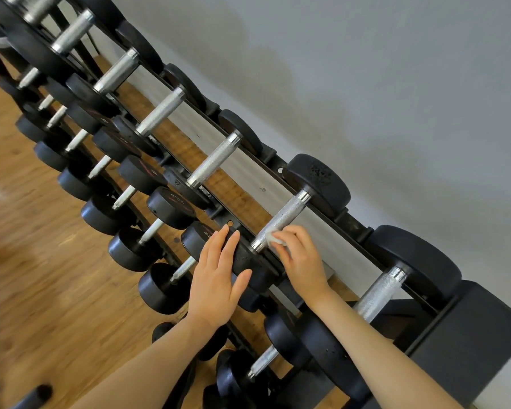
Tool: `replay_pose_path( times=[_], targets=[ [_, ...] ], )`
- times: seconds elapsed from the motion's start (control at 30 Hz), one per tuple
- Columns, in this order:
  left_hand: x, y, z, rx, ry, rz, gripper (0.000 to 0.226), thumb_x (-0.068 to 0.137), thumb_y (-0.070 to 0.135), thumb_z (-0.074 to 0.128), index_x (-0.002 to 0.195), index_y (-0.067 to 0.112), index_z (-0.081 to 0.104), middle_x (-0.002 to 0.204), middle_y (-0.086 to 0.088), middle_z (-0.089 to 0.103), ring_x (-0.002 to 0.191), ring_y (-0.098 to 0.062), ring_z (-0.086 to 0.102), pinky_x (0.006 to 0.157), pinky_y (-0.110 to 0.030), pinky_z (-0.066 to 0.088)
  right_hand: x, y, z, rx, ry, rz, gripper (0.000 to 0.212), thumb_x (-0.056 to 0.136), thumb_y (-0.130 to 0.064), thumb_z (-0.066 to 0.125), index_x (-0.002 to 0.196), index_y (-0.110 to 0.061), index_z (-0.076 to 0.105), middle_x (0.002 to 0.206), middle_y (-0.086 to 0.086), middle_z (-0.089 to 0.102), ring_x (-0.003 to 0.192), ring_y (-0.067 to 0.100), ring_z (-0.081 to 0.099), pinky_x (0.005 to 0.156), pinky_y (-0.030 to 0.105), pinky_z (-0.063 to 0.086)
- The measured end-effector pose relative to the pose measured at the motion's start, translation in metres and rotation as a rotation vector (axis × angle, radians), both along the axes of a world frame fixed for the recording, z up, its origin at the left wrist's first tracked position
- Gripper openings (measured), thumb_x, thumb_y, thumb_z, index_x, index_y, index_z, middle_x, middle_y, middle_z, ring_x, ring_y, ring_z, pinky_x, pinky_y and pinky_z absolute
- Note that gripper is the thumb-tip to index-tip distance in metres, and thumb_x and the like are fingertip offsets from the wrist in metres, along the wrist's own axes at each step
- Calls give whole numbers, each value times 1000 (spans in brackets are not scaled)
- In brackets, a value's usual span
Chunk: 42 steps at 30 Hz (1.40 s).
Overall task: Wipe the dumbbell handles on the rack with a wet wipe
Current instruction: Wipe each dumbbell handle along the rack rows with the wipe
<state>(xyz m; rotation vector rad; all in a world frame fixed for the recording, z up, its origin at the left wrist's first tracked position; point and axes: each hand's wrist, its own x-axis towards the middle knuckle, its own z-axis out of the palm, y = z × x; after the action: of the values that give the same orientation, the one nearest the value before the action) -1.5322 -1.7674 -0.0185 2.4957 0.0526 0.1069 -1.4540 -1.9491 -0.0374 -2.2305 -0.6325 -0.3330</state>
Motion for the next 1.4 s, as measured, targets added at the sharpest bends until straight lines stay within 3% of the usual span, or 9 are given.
replay_pose_path(
  times=[0.17,0.23,0.33,0.53,0.67,0.8,1.0,1.17,1.4],
  targets=[
    [-2,2,6,42,59,-1,70,93,62,28,155,31,16,163,8,12,150,-20,14,115,-38,17,-1,-3,6,-8,41,-11,23,95,-18,57,113,-6,65,112,-3,54,105,1,51,90,15,46],
    [-1,3,12,50,85,-5,73,92,65,25,155,30,17,163,9,10,150,-19,12,116,-38,17,-1,-6,11,-43,31,-4,26,95,-22,55,114,-8,65,114,-6,56,105,7,54,89,20,49],
    [-1,1,21,65,116,3,71,95,63,30,156,31,17,164,8,10,150,-19,16,119,-40,19,-2,-8,22,-100,-23,3,29,92,-22,57,114,-6,66,111,5,62,100,20,60,84,27,53],
    [-7,-2,39,89,147,3,64,99,52,35,156,34,12,165,6,6,151,-21,11,121,-41,14,-20,-17,51,-116,-61,-109,27,88,-15,66,113,-5,69,107,5,64,97,14,58,86,16,47],
    [-10,-9,54,93,110,-53,61,100,48,40,156,30,21,165,1,12,150,-26,17,121,-47,19,-46,-24,70,-132,-68,-189,27,86,-14,70,112,-6,69,104,4,66,95,13,59,83,14,47],
    [-22,-18,66,100,66,-125,59,101,43,45,155,28,26,164,-3,17,149,-29,22,119,-50,21,-82,-31,79,-106,-41,-322,28,85,-10,73,113,-7,69,107,3,65,99,11,58,87,18,50],
    [-43,-34,74,100,-16,-199,57,99,40,48,152,22,35,160,-9,28,144,-30,32,115,-48,28,-127,-44,91,-21,-16,-594,20,86,-5,70,106,-3,71,107,5,64,98,0,47,96,1,28],
    [-66,-53,77,73,-32,-238,56,99,36,53,151,21,38,159,-11,30,144,-31,32,115,-45,27,-149,-57,99,197,97,-764,21,90,-10,67,111,-6,70,108,-2,61,100,4,52,90,-2,31],
    [-76,-93,70,60,-14,-241,56,101,38,49,153,25,32,161,-6,26,146,-27,27,117,-40,21,-156,-87,89,208,136,-773,21,91,-11,67,110,-6,71,108,0,64,99,9,57,87,4,39]
  ],
)
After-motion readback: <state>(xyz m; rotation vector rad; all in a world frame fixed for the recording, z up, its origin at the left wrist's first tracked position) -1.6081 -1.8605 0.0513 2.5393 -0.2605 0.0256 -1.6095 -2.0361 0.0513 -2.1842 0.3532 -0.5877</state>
